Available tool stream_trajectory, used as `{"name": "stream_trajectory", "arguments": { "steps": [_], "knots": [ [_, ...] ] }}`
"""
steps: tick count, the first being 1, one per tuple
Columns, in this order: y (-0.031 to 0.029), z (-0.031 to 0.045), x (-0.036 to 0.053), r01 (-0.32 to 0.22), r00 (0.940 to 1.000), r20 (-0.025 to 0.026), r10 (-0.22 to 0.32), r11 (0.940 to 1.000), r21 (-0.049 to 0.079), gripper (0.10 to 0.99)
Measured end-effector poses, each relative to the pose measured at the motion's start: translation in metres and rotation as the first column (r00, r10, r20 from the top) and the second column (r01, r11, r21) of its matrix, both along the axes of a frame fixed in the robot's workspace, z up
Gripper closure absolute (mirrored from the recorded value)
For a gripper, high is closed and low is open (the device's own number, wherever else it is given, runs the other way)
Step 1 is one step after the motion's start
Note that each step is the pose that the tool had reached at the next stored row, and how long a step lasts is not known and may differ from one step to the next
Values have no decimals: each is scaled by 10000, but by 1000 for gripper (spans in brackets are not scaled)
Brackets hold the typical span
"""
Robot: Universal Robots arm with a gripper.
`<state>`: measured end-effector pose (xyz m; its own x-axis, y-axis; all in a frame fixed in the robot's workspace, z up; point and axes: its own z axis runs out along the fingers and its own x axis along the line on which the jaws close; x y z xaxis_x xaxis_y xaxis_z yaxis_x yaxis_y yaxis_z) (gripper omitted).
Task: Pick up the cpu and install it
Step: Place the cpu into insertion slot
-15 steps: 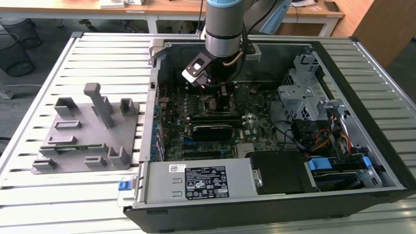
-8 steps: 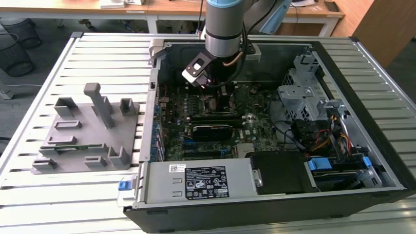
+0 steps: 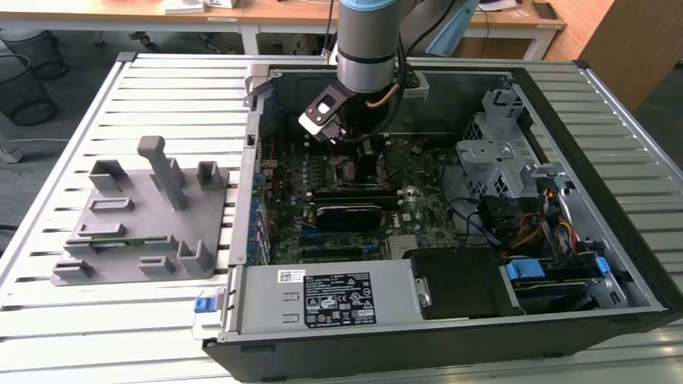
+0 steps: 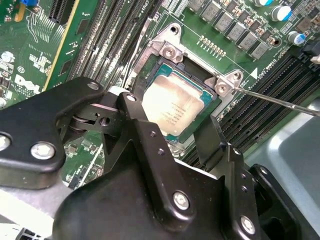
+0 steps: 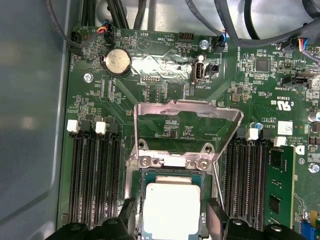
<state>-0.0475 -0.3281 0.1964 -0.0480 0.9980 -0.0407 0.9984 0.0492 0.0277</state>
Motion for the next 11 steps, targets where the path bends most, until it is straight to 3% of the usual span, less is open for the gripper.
{"name": "stream_trajectory", "arguments": {
  "steps": [3,4,5,7,8,10,11],
  "knots": [
    [0,30,0,0,10000,-2,0,10000,1,439],
    [0,43,0,0,10000,-3,0,10000,1,502],
    [0,55,0,-1,10000,-5,1,10000,1,502],
    [0,77,0,0,10000,-9,0,10000,1,620],
    [0,87,0,0,10000,-12,0,10000,0,620],
    [0,103,0,0,10000,-19,0,10000,2,737],
    [0,111,1,0,10000,-27,0,10000,1,737]
  ]
}}
